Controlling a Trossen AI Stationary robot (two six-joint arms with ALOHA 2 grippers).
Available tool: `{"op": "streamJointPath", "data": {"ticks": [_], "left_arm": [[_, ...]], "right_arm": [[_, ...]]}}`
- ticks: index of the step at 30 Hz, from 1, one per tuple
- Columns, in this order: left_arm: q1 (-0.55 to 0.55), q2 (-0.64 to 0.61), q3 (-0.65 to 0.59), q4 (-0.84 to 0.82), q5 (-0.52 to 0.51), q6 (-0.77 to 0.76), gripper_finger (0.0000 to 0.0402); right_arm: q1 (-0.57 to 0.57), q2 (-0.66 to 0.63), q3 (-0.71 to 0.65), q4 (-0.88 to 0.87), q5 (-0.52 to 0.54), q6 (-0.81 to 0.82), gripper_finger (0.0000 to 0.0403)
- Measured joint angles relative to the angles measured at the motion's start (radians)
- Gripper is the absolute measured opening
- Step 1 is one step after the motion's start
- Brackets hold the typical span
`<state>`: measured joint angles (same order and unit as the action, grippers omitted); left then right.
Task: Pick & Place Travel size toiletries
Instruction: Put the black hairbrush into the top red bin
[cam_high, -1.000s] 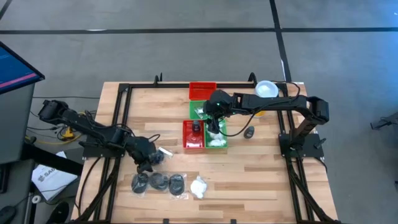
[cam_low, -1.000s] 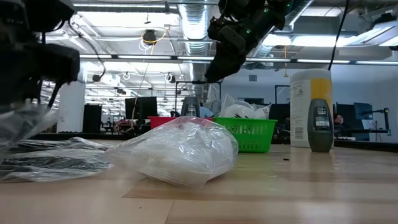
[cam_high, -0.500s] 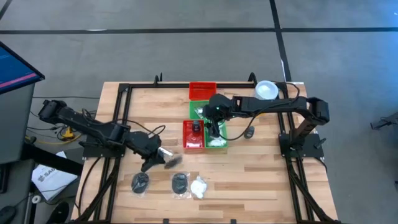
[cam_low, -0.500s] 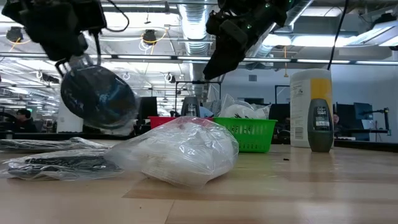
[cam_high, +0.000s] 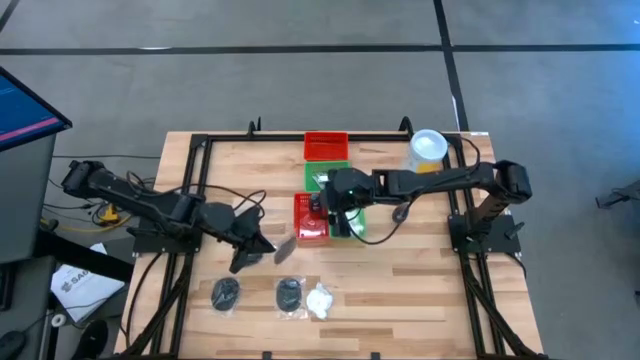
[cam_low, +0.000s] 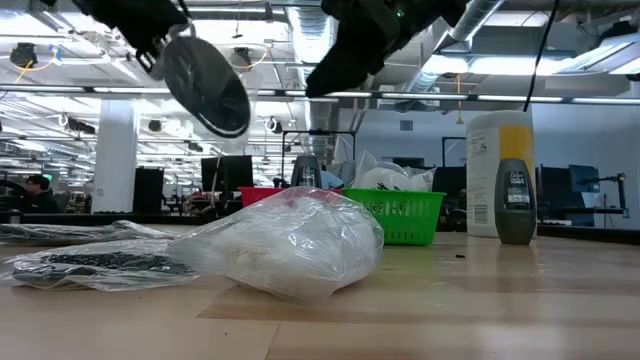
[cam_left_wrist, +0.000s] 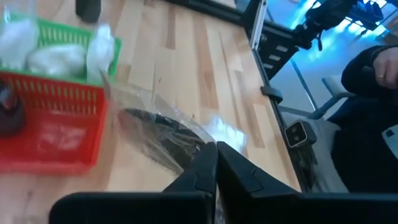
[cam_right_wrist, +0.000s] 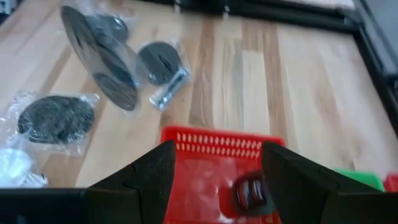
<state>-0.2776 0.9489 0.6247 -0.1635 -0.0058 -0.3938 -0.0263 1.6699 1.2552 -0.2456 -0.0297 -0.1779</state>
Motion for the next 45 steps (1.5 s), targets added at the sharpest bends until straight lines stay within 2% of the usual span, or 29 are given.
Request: {"op": "streamJointPath", "data": {"ticks": [7, 15, 23, 34, 45], "left_arm": [[0.041, 0.026, 0.026, 0.001, -0.003, 0.028, 0.0], [0.078, 0.151, 0.092, 0.005, 0.039, 0.069, 0.0], [0.091, 0.23, 0.203, 0.01, 0.047, 0.181, 0.0], [0.187, 0.266, 0.244, 0.007, 0.112, 0.235, 0.0], [0.205, 0.265, 0.244, 0.035, 0.172, 0.24, 0.0]], "right_arm": [[0.04, 0.0, 0.0, 0.094, 0.0, -0.047, 0.0225], [0.076, 0.004, 0.0, 0.164, 0.0, -0.106, 0.0225], [0.116, 0.013, -0.001, 0.148, 0.0, -0.14, 0.0225], [0.144, 0.024, 0.0, 0.15, -0.033, -0.147, 0.0224], [0.115, 0.036, 0.0, 0.175, -0.033, -0.162, 0.0165]]}}
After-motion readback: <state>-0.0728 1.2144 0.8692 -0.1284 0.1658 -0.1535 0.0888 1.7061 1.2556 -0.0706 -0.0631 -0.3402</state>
